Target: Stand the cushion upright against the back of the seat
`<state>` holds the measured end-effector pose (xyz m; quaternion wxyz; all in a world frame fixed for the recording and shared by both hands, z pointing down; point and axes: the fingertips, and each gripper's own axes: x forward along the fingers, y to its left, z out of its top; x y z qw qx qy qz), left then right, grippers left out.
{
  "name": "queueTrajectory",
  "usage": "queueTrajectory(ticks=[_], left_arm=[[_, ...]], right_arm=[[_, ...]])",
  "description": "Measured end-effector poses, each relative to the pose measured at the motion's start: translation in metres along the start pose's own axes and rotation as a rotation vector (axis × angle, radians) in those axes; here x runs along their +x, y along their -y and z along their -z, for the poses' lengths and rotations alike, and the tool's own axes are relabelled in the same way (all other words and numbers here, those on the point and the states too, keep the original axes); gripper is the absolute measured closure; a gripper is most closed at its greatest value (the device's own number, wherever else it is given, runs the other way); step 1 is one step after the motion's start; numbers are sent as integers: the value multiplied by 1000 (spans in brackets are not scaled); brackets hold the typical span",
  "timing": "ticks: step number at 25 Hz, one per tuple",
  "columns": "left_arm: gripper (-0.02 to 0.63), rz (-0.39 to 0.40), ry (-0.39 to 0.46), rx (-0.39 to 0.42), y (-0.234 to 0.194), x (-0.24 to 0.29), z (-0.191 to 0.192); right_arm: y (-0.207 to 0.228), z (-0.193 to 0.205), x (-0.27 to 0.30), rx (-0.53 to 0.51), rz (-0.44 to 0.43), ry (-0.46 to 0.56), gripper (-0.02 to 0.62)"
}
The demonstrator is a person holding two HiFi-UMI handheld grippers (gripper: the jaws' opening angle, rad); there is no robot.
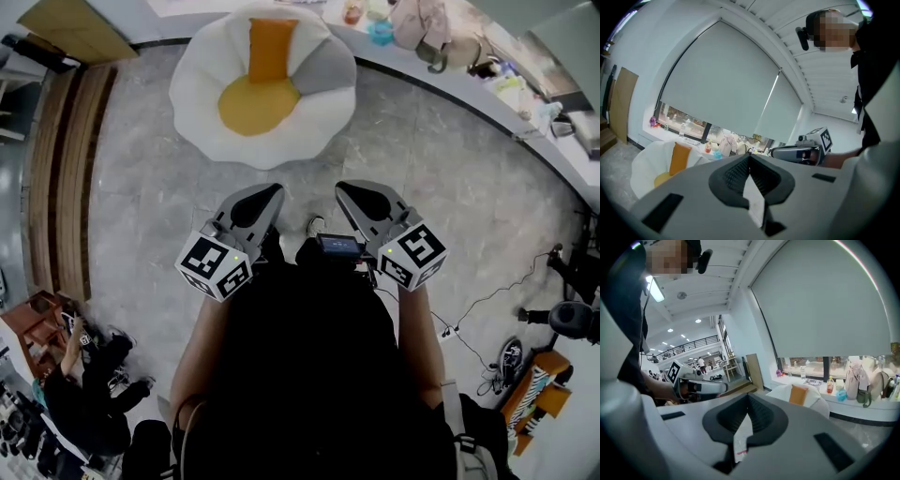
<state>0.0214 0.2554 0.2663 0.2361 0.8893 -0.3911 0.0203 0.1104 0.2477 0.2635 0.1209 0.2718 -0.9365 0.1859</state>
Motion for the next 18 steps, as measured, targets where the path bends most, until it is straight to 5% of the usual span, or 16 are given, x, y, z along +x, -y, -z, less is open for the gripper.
queueTrajectory(ticks=[18], left_arm=[[592, -48, 19, -3, 46, 10, 20]], right_arm=[[11, 18, -42, -20, -41, -1, 578]])
